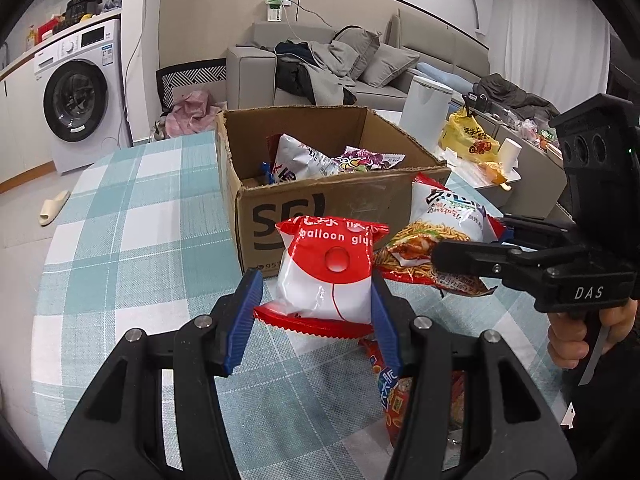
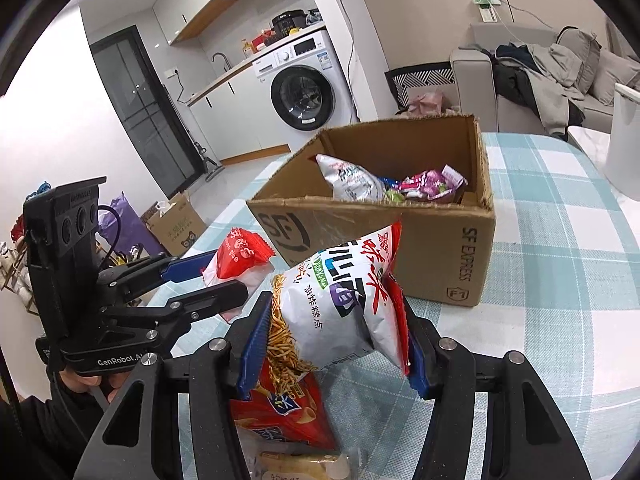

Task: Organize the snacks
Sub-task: 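Lift the balloon glue packet with the left tool while the right tool carries the noodle bag over the box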

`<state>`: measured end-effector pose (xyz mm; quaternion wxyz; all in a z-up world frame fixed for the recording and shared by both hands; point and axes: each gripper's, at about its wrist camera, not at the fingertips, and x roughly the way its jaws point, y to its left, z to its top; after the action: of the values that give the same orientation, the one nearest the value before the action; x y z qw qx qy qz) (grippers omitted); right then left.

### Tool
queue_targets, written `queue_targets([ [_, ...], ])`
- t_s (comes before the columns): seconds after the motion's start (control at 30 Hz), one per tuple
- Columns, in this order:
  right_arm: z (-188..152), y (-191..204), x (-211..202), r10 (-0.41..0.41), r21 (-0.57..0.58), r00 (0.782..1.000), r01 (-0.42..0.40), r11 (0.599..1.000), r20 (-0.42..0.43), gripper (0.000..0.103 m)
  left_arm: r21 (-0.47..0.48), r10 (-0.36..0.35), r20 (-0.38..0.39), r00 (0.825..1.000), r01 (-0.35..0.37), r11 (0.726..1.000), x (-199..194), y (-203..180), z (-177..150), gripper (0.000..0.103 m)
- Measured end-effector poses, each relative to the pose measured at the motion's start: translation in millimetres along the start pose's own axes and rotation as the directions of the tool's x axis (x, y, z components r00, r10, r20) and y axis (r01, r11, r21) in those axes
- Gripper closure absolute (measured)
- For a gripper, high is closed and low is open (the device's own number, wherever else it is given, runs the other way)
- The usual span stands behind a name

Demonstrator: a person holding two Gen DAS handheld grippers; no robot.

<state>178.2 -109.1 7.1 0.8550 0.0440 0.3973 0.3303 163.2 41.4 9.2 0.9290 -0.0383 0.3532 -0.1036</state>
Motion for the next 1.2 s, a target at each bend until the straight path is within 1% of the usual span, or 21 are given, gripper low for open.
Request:
queue_targets([
  [0.53, 7, 1, -26, -0.005, 0.020, 0.998, 0.003, 1.000, 0.065, 0.045, -0.011, 0.020, 0.053, 0.998, -0.020, 1.000, -16, -3, 11, 0.053],
  [0.77, 15, 2, -38, -0.017, 0.030, 0.994, 0.013, 0.999, 0.111, 0.045, -0.027, 0.031, 0.082, 0.996, -0.029, 0.999, -18, -1, 24, 0.053],
  [0.9, 22, 0, -45, -0.041, 0.056, 0.989, 0.034, 0.998, 0.139, 0.045, -0.044, 0.028, 0.104, 0.994, -0.024, 0.999, -19, 1, 35, 0.053],
  [1.0, 31, -1, -48, -0.061, 0.068, 0.986, 0.051, 0.996, 0.153, 0.045, -0.044, 0.046, 0.117, 0.992, -0.041, 0.998, -18, 1, 43, 0.053],
  [1.2, 48, -7, -51, -0.099, 0.100, 0.980, 0.082, 0.992, 0.175, 0.045, -0.065, 0.056, 0.126, 0.990, -0.049, 0.997, -11, 8, 60, 0.053],
])
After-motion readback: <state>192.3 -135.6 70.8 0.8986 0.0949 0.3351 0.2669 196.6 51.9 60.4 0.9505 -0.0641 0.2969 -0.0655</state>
